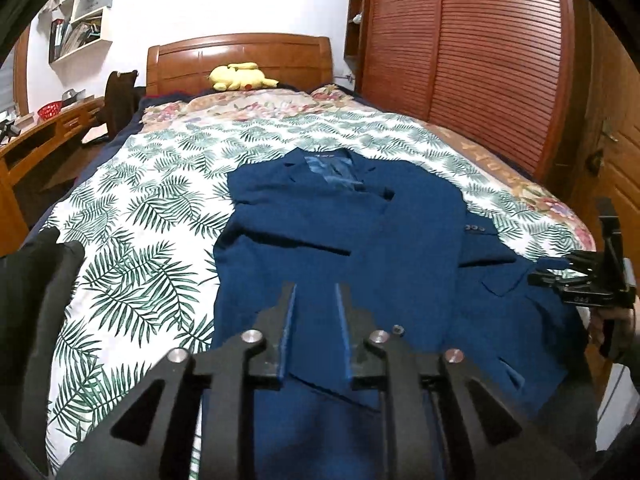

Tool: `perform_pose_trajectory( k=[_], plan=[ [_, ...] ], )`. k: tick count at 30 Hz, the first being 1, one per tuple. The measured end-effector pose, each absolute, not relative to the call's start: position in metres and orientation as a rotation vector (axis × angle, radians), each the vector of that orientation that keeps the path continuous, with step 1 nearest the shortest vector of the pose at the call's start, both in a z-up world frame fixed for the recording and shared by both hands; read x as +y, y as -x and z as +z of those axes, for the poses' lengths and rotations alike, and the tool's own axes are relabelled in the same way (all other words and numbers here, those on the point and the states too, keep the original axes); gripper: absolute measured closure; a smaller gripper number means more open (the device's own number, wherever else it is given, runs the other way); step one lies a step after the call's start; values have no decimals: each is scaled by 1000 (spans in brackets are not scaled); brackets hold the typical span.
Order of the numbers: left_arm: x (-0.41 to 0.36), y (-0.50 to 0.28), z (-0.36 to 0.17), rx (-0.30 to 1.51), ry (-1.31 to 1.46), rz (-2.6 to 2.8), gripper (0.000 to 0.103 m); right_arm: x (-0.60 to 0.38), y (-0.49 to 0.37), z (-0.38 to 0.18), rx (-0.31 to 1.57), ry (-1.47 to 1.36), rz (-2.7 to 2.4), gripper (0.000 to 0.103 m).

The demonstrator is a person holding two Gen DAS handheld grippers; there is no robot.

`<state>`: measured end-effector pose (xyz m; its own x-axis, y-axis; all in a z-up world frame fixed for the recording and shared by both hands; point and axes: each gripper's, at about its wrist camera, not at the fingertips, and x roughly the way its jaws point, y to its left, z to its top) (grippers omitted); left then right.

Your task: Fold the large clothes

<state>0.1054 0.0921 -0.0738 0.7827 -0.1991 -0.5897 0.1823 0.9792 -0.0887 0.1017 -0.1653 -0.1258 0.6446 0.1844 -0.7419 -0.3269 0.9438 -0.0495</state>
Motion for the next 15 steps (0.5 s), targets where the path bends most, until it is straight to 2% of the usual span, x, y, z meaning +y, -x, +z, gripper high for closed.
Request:
perform_pose_trajectory(
  k=[2,5,8,15],
  plan=[
    [92,-98,-72,635,15,-207,74,-165,-102,-126,822,189,294,51],
    [93,-82,-72,628,2,-175,68,-167,-102,-128,822,189,293,50],
    [101,-69,-74,649,31,-160,64,-172,-99,-131,827,173,292,45],
    [106,-46,-71,677,24,-104,62,-184,-91,-126,826,158,298,45]
  ],
)
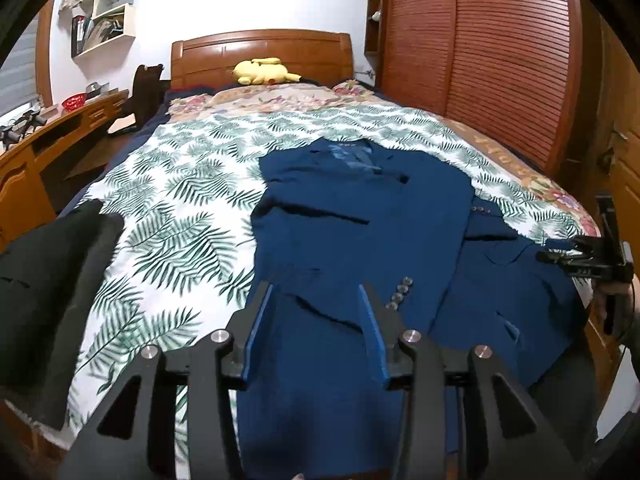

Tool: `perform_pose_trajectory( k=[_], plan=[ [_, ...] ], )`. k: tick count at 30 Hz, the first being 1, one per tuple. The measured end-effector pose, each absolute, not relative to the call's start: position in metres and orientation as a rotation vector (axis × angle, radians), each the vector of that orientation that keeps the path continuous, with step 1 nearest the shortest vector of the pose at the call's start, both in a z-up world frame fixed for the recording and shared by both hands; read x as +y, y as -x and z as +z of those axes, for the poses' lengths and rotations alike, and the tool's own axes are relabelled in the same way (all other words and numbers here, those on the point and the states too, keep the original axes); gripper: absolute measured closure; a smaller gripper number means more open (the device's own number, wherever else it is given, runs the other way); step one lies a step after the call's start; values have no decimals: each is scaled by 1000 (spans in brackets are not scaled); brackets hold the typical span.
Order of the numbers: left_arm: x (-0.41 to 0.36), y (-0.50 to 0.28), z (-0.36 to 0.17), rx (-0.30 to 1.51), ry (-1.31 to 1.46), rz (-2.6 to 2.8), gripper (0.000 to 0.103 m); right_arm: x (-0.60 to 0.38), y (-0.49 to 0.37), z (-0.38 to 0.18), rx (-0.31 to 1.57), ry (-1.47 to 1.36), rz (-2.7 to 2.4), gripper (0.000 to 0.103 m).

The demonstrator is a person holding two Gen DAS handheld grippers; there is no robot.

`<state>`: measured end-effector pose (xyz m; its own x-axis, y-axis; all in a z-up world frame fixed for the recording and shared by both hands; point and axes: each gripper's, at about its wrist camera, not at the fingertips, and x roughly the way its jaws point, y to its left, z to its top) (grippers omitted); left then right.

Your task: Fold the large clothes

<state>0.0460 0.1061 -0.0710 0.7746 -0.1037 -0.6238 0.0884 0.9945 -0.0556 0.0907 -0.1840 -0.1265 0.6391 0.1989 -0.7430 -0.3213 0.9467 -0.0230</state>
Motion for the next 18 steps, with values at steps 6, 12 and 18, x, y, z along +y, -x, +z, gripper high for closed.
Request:
perform_pose_trajectory(
  k=[6,12,18],
  plan=[
    [107,-37,-73,704,18,-77,61,-197,-80,-117,812,153,306,41],
    [114,-38,-93,755,23,-49,61,-214,-75,-123,848,150,289,38],
    [125,-38,-117,811,35,-18,61,-228,-68,-132,885,139,287,38]
  ],
)
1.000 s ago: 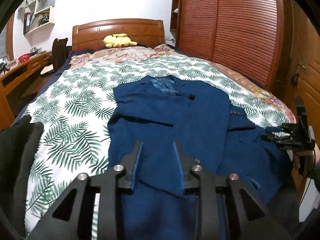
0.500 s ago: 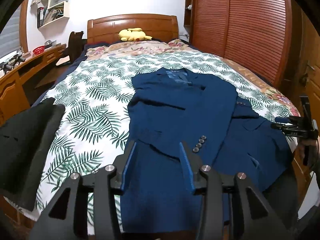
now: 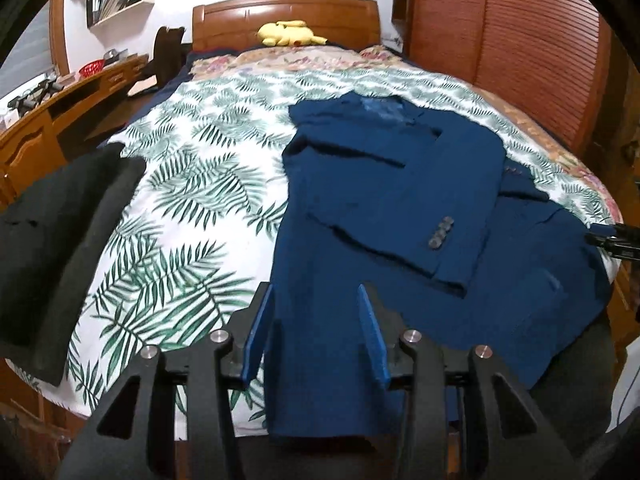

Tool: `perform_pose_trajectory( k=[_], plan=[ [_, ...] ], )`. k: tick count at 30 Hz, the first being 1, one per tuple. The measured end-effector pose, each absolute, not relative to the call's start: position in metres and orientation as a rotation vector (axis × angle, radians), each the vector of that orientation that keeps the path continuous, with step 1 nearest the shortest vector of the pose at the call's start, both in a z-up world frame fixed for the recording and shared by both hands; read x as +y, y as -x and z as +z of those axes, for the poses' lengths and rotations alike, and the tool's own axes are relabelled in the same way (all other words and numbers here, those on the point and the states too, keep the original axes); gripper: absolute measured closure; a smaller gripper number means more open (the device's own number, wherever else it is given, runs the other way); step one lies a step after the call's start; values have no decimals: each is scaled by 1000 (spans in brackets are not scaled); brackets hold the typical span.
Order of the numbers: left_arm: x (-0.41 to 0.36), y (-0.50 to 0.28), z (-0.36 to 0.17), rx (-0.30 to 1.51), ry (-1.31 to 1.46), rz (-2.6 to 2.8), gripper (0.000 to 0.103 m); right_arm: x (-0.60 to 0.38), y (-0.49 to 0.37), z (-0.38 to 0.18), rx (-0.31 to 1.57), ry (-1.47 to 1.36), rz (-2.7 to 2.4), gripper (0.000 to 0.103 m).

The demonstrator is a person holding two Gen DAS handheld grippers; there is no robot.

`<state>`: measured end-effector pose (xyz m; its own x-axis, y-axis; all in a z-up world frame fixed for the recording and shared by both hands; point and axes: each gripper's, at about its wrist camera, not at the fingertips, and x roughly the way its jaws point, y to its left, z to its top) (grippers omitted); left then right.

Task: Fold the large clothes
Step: 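Move both tools to the jacket hem and grasp it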

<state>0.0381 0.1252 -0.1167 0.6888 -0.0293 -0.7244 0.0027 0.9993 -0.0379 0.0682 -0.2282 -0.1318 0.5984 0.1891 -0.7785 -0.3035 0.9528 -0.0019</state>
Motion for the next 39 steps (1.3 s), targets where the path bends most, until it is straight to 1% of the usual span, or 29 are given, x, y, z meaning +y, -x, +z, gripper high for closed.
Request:
perform_pose_trajectory(
  k=[11,16,18,19,20,21,22,23,24,26,30,39],
  plan=[
    [141,-36,-151,888,72,23,61,-222,-52,-143,916,136,369,38],
    [142,-34,-153,877,83,25,61,-213,-50,-147,928,156,399,39],
    [141,-32,-153,872,84,29,61,-209,-48,-150,935,170,415,47],
    [141,-31,-154,869,90,27,61,-206,-47,-151,939,177,425,49],
    [140,-29,-154,865,99,16,61,-206,-46,-152,940,176,435,55],
    [140,-29,-155,862,103,9,61,-206,-45,-152,941,171,442,66],
    [139,-27,-156,857,107,-1,62,-206,-45,-153,945,162,450,71],
    [138,-25,-156,852,110,-12,70,-206,-45,-154,947,157,454,80],
    [137,-24,-155,852,115,-22,79,-206,-46,-155,946,156,456,86],
    [136,-22,-150,845,129,-30,100,-206,-46,-154,934,148,459,94],
    [126,-17,-122,786,113,-54,103,-208,-45,-134,871,118,492,99],
    [80,-3,-29,604,-11,-84,103,-206,-46,-55,669,10,565,101]
  ],
)
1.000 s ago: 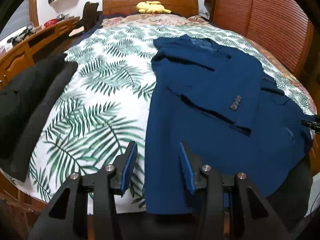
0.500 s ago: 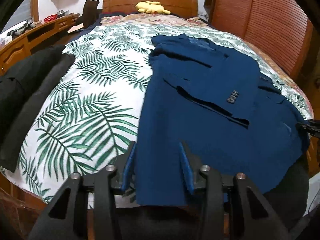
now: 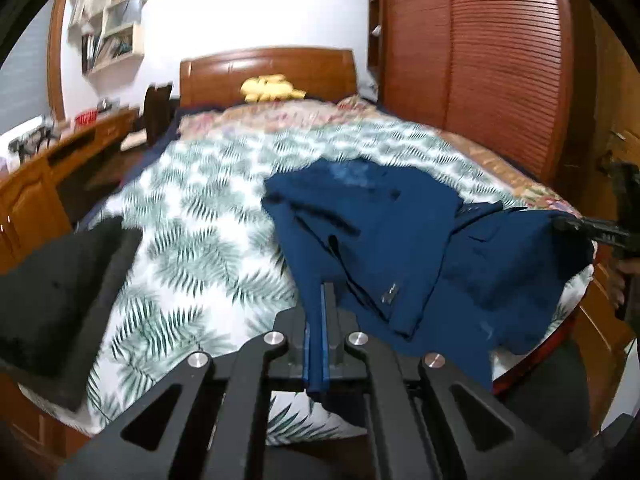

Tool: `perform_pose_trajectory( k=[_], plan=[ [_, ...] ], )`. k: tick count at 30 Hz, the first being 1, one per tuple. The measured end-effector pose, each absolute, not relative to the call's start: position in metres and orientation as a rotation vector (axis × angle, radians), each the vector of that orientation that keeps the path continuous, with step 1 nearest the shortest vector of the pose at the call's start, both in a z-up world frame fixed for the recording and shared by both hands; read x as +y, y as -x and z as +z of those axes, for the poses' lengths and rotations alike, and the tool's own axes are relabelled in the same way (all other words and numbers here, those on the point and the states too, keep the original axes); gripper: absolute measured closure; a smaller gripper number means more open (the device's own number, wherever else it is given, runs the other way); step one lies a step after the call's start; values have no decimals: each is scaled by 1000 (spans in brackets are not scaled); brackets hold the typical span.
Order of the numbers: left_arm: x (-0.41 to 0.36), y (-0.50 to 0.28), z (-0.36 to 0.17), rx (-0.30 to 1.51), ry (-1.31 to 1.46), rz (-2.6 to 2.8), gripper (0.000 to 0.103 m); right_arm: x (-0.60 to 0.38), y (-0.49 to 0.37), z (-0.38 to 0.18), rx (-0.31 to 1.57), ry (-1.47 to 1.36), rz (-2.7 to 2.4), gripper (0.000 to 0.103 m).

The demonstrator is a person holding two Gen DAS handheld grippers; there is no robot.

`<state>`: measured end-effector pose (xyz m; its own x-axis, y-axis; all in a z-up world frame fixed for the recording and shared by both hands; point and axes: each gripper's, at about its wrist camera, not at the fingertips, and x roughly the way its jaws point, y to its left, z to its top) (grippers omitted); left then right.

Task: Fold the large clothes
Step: 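Move both tools to the jacket hem and grasp it, then lift the hem with both tools and fold it toward the collar, release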

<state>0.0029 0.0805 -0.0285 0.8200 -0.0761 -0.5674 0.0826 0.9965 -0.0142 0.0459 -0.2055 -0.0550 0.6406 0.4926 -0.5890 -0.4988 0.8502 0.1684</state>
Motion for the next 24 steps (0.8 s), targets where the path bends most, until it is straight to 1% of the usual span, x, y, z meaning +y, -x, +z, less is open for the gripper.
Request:
perform_pose_trajectory(
  k=[4,10,24],
  plan=[
    [69,7,2,554,-38,-112,103,-207,-43,-21,598,-24,578,101],
    [55,25,40,474,-65,-124,103,-215,-29,13,529,-51,601,101],
    [44,72,102,325,-88,-146,103,-230,21,85,382,-72,648,101]
  ],
)
